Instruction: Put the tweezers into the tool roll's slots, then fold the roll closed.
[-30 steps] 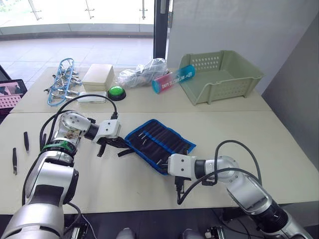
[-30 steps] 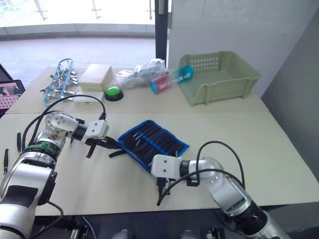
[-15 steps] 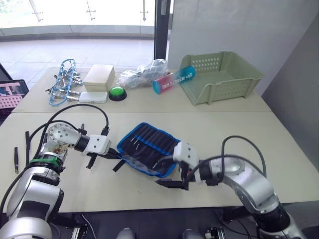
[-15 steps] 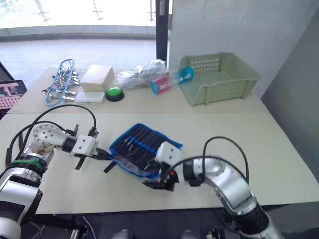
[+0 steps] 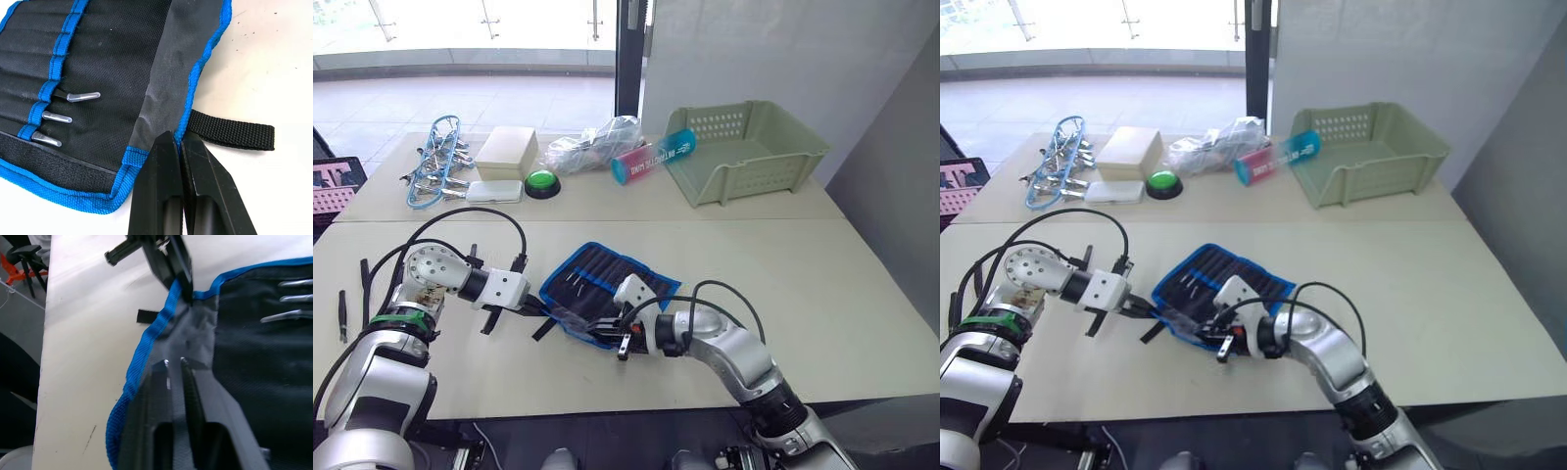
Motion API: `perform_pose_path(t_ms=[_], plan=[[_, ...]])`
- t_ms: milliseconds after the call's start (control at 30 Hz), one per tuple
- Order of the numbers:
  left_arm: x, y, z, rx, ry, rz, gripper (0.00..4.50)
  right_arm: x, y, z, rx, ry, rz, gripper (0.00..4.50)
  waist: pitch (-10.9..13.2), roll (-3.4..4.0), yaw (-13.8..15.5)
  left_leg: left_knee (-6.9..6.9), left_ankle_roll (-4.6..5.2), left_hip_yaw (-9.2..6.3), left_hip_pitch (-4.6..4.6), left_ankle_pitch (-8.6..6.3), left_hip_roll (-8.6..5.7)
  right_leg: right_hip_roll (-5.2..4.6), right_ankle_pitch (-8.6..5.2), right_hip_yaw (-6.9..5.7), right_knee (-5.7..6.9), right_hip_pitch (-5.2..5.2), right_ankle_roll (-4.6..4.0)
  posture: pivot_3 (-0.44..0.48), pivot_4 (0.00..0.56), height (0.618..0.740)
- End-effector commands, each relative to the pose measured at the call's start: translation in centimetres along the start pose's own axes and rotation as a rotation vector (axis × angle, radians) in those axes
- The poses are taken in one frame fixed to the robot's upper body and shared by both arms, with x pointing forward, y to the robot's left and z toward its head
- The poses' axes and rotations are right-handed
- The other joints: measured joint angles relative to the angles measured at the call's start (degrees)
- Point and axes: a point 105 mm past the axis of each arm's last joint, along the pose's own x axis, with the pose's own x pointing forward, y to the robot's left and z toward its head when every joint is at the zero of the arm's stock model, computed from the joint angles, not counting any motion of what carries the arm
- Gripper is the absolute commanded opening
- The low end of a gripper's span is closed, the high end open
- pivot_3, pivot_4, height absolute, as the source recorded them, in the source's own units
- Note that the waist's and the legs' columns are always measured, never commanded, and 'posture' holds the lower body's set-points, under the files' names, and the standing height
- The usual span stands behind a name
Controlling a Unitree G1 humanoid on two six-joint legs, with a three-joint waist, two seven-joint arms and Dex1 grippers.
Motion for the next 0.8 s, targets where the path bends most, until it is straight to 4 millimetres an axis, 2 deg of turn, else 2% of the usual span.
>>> perform_pose_path(t_ms=[33,200,233,267,333,467,533,700,800], plan=[[-0.7,0.6,0.3,0.015,-0.005,0.036,0.00,0.4,0.1,-0.2,-0.029,-0.001,-0.009,0.03,0.00,0.00,0.02,0.00,0.00,0.00,0.00,0.00,0.00,0.00,0.00,0.00,0.01,0.00,0.00,0.000,0.150,0.716],[-1.4,0.4,-0.2,-0.018,0.007,0.064,1.49,0.9,-0.8,-1.7,-0.032,0.078,-0.070,0.00,0.00,0.00,-0.22,0.00,0.00,0.00,0.05,0.00,0.00,0.00,0.00,0.00,0.07,0.00,0.00,0.000,0.150,0.716],[-1.6,0.2,-0.4,-0.056,0.010,0.061,1.94,1.0,-0.8,-1.9,-0.027,0.082,-0.073,0.00,0.00,0.00,-0.24,0.01,0.00,0.00,0.06,0.00,0.00,0.00,0.00,0.00,0.08,0.00,0.00,0.000,0.150,0.716],[-1.9,0.0,-0.6,-0.107,0.004,0.064,2.18,1.0,-0.7,-2.0,-0.023,0.084,-0.073,0.00,0.00,0.00,-0.38,0.02,0.00,0.00,0.06,0.00,0.00,0.00,0.00,0.00,0.11,0.01,0.00,0.000,0.150,0.716],[-2.4,-0.4,-0.7,-0.223,-0.016,0.070,2.18,1.1,-0.7,-2.2,-0.017,0.092,-0.075,0.00,0.00,0.01,-0.49,0.02,0.00,0.01,0.10,0.00,0.01,0.00,0.00,0.03,0.15,0.01,0.00,0.000,0.150,0.716],[-3.1,-2.6,-0.1,-0.496,-0.083,0.023,2.18,1.1,-0.5,-2.5,-0.005,0.097,-0.075,0.00,0.02,0.05,-0.89,0.00,0.00,-0.01,0.13,0.00,0.04,0.00,0.00,0.07,0.22,0.00,0.00,0.000,0.150,0.716],[-3.5,-2.7,1.3,-0.601,-0.186,0.037,1.63,1.1,-0.4,-2.6,-0.003,0.101,-0.074,0.00,0.02,0.06,-0.72,-0.02,0.00,-0.02,0.15,0.00,0.04,0.00,0.00,0.09,0.24,0.02,0.00,0.000,0.150,0.716],[-4.3,0.2,5.1,-0.719,-0.432,0.186,0.03,1.1,-0.2,-2.7,0.001,0.102,-0.069,0.00,0.02,0.05,0.04,0.13,0.02,-0.03,0.14,-0.01,0.04,0.00,-0.01,0.13,0.26,0.06,0.01,0.000,0.150,0.716],[-3.6,1.9,5.8,-0.749,-0.472,0.326,0.03,1.1,0.1,-2.6,0.005,0.099,-0.059,0.00,0.02,0.06,0.04,0.16,0.04,-0.03,0.16,-0.03,0.04,0.00,-0.01,0.17,0.28,0.08,0.01,0.000,0.150,0.716]])
